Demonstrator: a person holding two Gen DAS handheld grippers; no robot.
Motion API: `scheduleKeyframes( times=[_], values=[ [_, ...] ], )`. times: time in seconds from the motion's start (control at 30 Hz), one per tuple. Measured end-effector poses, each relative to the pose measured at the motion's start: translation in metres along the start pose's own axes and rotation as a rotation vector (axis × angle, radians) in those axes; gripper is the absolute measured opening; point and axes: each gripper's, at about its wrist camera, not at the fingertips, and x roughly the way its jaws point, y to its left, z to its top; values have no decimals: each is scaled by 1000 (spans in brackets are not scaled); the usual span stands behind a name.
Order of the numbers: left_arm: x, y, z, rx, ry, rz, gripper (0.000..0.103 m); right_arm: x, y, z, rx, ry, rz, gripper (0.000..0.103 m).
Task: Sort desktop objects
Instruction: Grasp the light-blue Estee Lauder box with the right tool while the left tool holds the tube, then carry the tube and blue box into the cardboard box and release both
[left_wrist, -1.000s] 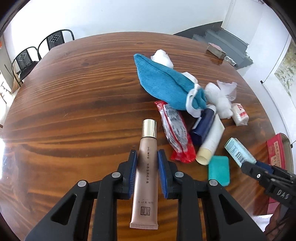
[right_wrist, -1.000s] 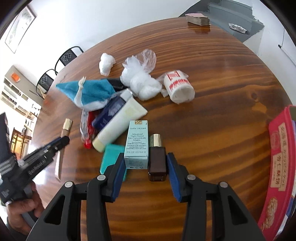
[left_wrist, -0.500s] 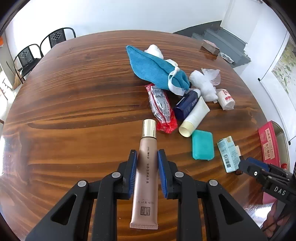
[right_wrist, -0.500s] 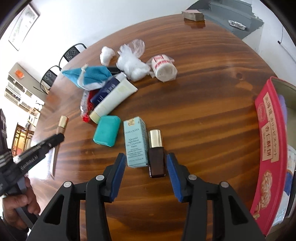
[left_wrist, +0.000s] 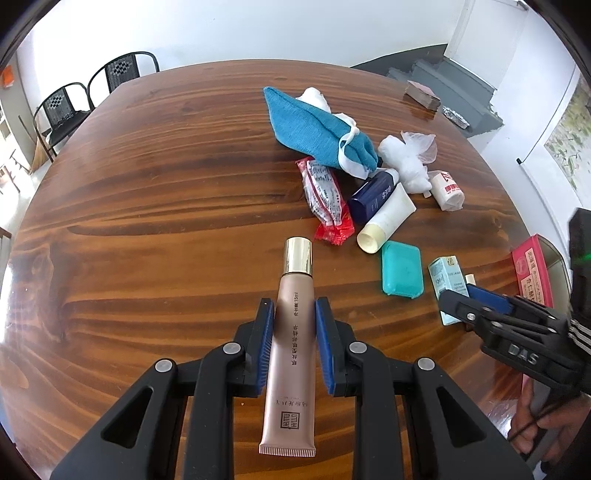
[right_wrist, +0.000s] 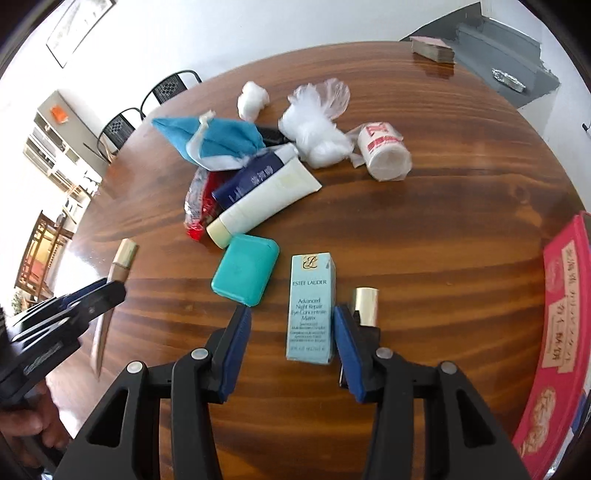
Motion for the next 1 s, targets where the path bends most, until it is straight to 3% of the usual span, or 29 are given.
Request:
scheduleKeyframes(
  times=[0.2,0.33,0.7,1.0],
  values=[
    [-1,4,-3,-16,3,4,25,4,13,6,-72,-6,-46,50],
    [-1,1,-3,-10,-1,0,25,7,15,8,-76,12,-84,28],
    [-7,-25,1,40,-10,-26,25,-56,-6,7,32,-56,30,27],
    [-15,-74,3,117,-22,-80,25,-103,-41,-9,122,-139,46,27]
  ],
)
